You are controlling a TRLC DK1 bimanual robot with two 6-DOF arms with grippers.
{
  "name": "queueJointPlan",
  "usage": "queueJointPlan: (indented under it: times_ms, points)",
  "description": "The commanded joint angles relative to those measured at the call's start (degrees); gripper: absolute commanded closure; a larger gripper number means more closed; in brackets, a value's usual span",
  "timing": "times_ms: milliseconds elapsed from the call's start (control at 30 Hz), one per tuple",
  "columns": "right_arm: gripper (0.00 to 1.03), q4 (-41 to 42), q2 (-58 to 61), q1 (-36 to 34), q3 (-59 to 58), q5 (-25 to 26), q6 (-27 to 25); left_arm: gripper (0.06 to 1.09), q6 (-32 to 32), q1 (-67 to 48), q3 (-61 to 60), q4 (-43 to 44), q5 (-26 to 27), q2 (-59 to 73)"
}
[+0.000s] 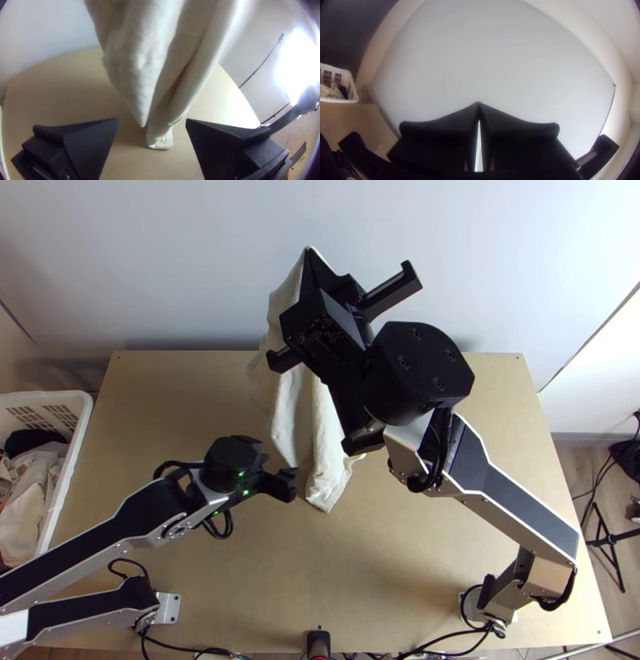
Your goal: Fold the t-shirt
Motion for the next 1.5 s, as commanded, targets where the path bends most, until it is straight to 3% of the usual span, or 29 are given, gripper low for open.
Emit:
queueJointPlan:
  times_ms: [0, 133, 433, 633, 667, 733, 767, 1133, 1467]
  points:
    - [1.0, 0.0, 0.0, -0.1, 0.0, 0.3, -0.3, 0.12, 1.9, -0.5, 0.9, 4.4, -2.8, 4.2]
    - [1.0, 0.0, -0.1, -0.2, 0.0, 0.5, -0.5, 0.14, 2.4, 0.1, 0.8, 5.0, -3.5, 6.0]
    - [1.0, 0.0, -0.2, 0.0, 0.1, 1.7, -0.5, 0.66, 3.4, 1.2, -1.9, 10.8, -4.8, 6.8]
    - [1.0, -0.8, -0.4, -0.2, -0.3, 2.4, -0.5, 0.69, 3.8, 1.2, -1.7, 12.7, -4.7, 7.7]
    - [1.0, -0.8, -0.4, -0.2, -0.4, 2.6, -0.5, 0.75, 3.8, 1.2, -1.6, 12.8, -4.8, 8.0]
    - [1.0, -0.8, -0.4, -0.3, -0.5, 2.8, -0.5, 1.02, 4.3, 1.3, -1.7, 14.3, -4.9, 8.0]
    - [1.0, -0.8, -0.4, -0.3, -0.5, 2.8, -0.6, 1.05, 4.6, 1.4, -1.4, 14.2, -5.0, 7.9]
    - [1.0, -0.9, -1.1, -3.3, -0.4, 5.4, -0.5, 1.05, 7.5, 12.1, -0.1, 8.1, -6.1, -5.1]
    - [1.0, -1.0, -3.4, -6.8, -0.4, 7.8, -1.1, 1.05, 7.7, 28.7, 11.8, 3.7, -5.9, -10.4]
